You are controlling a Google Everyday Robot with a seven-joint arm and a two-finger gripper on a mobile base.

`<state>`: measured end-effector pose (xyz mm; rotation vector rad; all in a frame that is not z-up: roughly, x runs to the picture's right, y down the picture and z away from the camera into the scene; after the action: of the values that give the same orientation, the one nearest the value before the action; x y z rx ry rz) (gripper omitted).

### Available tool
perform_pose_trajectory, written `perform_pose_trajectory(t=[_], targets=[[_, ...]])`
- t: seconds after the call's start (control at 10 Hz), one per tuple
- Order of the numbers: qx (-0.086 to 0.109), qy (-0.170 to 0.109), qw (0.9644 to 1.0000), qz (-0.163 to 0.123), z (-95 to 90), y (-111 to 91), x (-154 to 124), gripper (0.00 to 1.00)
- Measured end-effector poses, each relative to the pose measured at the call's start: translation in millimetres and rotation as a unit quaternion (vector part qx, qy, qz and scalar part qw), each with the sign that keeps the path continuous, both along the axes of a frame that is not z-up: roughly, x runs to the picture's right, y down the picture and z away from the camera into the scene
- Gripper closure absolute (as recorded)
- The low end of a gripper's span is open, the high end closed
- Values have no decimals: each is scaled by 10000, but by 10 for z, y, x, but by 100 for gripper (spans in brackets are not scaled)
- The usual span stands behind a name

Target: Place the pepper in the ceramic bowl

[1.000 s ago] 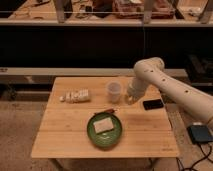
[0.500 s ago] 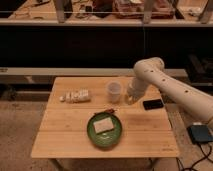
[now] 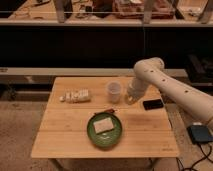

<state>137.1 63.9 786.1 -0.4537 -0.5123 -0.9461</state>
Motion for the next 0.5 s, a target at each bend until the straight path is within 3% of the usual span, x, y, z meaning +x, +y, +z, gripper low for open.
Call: perform_pose_trajectory(t=[0.5], targets=[[-23, 36, 10000, -12, -14, -2, 5, 99]])
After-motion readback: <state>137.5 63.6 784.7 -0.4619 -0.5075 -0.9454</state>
